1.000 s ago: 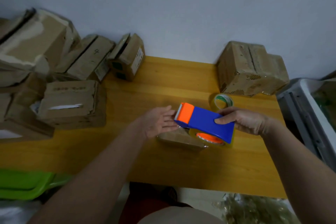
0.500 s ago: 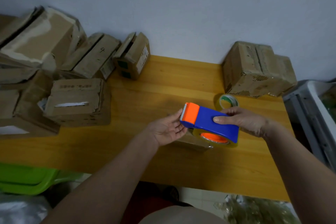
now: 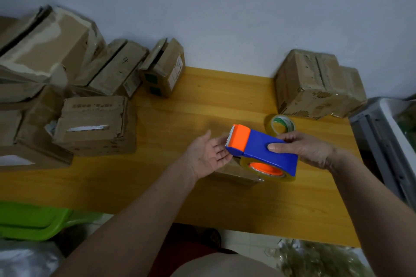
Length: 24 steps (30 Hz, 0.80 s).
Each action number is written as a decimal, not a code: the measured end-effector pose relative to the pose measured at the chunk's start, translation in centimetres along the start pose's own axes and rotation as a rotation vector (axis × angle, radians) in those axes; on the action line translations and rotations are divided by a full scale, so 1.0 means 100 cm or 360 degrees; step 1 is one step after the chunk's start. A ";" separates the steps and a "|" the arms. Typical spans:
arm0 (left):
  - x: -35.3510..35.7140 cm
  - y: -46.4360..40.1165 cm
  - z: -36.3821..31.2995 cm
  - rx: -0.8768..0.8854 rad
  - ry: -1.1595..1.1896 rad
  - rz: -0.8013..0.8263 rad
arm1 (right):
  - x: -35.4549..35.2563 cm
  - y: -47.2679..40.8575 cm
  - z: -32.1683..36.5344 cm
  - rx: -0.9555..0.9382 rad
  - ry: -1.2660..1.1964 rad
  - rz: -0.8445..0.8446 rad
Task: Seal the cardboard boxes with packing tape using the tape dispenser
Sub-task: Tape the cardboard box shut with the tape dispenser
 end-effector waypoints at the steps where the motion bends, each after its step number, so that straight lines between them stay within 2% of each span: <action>1: 0.000 0.001 -0.001 -0.0002 -0.0020 -0.0001 | 0.001 0.000 0.001 -0.0006 0.0020 -0.0005; 3: -0.001 0.001 -0.003 0.0058 -0.0157 -0.0031 | 0.003 -0.001 0.004 -0.0001 0.0073 -0.0047; 6: -0.009 -0.006 -0.007 0.0284 -0.0371 -0.0242 | 0.009 -0.002 0.011 0.0015 0.0126 -0.0116; 9: -0.019 -0.012 -0.013 0.0434 -0.0399 -0.0455 | 0.016 -0.006 0.019 0.0017 0.0273 -0.0145; 14: -0.043 -0.016 -0.020 0.0715 -0.0643 -0.0648 | 0.010 -0.007 0.027 0.0023 0.0601 -0.0215; 24: -0.052 -0.011 -0.014 0.1113 -0.0999 -0.1055 | 0.029 -0.026 0.036 0.0171 0.0955 -0.0289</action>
Point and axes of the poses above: each hand's wrist, its own y-axis away from the middle knuckle, its own x-axis out of the palm, z = x × y, the point moved 4 cm from there along -y, towards the middle knuckle, and after that the axes turned 10 degrees about -z, right-handed, at the moved point
